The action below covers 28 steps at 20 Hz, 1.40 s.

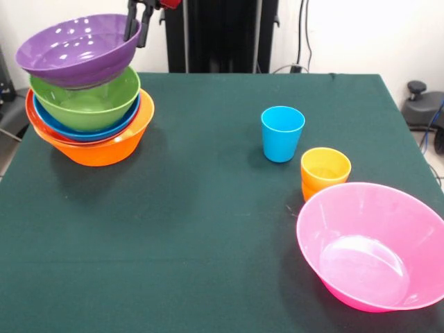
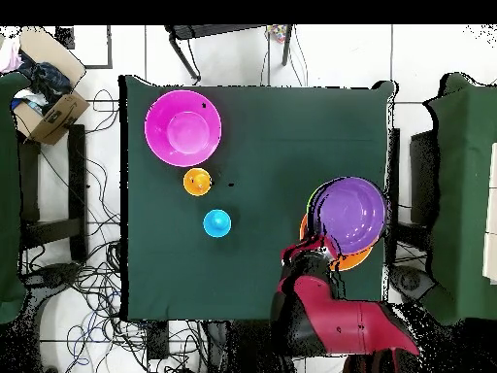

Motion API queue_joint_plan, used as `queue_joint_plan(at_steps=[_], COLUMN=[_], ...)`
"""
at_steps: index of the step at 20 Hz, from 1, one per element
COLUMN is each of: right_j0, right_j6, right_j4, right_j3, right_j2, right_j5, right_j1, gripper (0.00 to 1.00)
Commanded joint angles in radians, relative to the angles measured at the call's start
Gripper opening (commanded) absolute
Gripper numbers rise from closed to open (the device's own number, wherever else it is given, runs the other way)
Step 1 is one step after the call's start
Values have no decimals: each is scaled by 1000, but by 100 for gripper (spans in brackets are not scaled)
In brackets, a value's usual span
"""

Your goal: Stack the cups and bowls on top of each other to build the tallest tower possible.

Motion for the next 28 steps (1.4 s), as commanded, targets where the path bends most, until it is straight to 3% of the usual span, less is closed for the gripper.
queue_joint_plan(at_steps=[1,14,28], right_j0=[59,-12,-20], right_j6=[161,165,163], right_j4=[27,-38,-38], right_j3=[31,-26,-19], right_j2=[-29,35,34], right_j5=[-77,-100,-114], right_j1=[64,113,117], gripper=[0,0,0])
